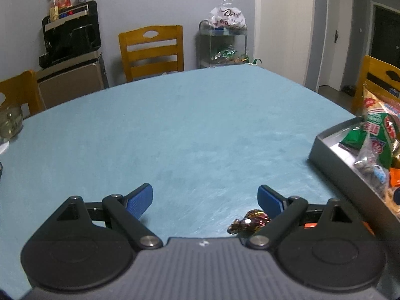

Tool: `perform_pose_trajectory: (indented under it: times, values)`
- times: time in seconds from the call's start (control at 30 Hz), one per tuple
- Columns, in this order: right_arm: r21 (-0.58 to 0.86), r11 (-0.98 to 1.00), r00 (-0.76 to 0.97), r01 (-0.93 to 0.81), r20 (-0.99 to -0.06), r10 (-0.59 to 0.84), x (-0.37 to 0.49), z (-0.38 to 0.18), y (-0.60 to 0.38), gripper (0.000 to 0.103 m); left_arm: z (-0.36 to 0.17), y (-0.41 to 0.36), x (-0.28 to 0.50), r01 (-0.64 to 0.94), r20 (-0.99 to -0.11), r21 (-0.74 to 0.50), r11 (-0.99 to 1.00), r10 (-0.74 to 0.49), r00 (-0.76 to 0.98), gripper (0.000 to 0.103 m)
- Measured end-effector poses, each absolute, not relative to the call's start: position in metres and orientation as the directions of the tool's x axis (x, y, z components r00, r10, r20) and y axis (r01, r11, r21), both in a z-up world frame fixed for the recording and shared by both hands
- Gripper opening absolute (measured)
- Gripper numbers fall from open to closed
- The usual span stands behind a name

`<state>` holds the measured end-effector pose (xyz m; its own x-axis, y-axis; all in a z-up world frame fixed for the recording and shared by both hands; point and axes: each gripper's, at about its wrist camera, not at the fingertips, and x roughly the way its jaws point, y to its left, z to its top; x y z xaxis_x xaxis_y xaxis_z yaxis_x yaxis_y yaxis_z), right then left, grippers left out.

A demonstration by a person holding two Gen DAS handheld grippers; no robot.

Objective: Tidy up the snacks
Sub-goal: 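Close the left gripper on the gold candy while the right grasps the orange bar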

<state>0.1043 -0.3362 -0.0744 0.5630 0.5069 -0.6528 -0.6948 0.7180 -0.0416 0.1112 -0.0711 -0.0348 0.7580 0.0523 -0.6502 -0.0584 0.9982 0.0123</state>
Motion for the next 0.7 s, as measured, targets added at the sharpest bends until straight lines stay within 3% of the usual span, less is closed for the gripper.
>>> perform_pose_trajectory:
  times: [0.4,0.6,0.7]
  values:
    - [0.027,0.724,0.474,-0.689,-0.740,0.478,0.136,-0.100,-0.330,0.083,-0.041,-0.041,0.117,0.079,-0.619,-0.181,0.980,-0.176,0.765,0.092]
    - [0.025,0.718,0.468,-0.695,-0.743,0.478,0.138,-0.103,-0.328,0.078,-0.054,-0.055,0.114,0.170,-0.639,-0.126,0.977,-0.211,0.739,0.091]
    - [0.012,0.718,0.471,-0.696,-0.747,0.469,0.137,-0.104,-0.327,0.075,-0.056,-0.058,0.116,0.197,-0.646,-0.117,0.973,-0.225,0.730,0.082]
